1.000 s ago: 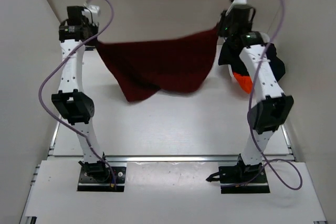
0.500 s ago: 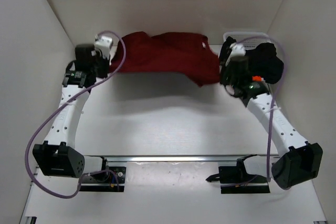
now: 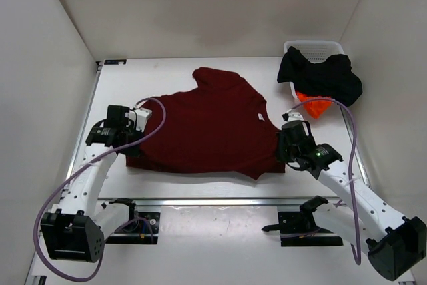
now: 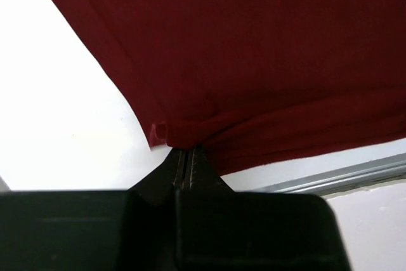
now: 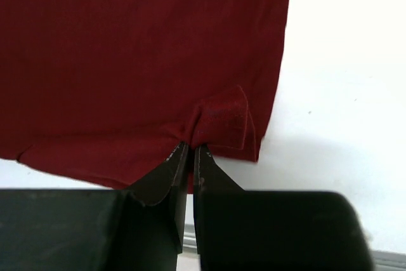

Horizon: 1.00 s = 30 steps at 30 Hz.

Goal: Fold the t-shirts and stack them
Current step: Flatten out the tshirt

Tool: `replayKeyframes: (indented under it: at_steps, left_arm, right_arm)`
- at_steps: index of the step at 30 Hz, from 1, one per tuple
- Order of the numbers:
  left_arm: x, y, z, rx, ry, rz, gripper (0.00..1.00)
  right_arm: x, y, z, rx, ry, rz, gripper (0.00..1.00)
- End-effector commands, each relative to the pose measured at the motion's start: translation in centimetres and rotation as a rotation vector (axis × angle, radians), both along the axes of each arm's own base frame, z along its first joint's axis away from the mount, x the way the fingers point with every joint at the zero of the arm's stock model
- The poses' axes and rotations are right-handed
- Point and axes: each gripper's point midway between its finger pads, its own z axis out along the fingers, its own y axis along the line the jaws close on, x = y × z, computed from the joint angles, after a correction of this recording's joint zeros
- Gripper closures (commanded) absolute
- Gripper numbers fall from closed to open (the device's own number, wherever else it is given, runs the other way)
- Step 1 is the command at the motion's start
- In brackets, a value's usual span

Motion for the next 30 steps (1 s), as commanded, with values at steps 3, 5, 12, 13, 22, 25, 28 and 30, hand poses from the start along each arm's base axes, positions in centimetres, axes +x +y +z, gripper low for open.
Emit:
replayKeyframes:
  at_steps: [3, 5, 12, 13, 22, 25, 28, 30]
  left_arm:
    - [-0.8, 1.4, 0.0, 0.076, 0.016, -0.002, 1.0]
    - [0.2, 1.4, 0.1, 0.087, 0.021, -0.021, 1.0]
    - [22.5, 5.4, 25.8, 0.147, -0.524, 0.203, 1.0]
    - [23.8, 5.0, 33.4, 0.125, -0.729, 0.201, 1.0]
    - [17.9, -0.7, 29.0, 0.176, -0.858, 0.063, 1.0]
    - [17.4, 1.1, 26.9, 0.102, -0.779, 0.106, 1.0]
    - [15.9, 1.4, 24.2, 0.111, -0.715, 0.093, 1.0]
    - [14.3, 0.8, 20.0, 0.129, -0.625, 0.043, 1.0]
  right_arm:
    - [-0.6, 0.4, 0.1, 0.047, 0.015, -0.005, 1.0]
    - [1.5, 0.7, 1.0, 0.059, -0.052, 0.026, 1.0]
    - [22.3, -2.9, 27.6, -0.117, -0.645, -0.117, 1.0]
    - [22.8, -2.8, 31.7, -0.085, -0.736, -0.13, 1.0]
    - [16.0, -2.7, 29.8, -0.406, -0.764, -0.097, 1.0]
    - [13.3, -2.6, 27.3, -0.398, -0.706, -0.086, 1.0]
    - [10.6, -1.6, 22.6, -0.379, -0.603, -0.046, 1.0]
    - [8.9, -1.1, 19.4, -0.366, -0.527, -0.012, 0.99]
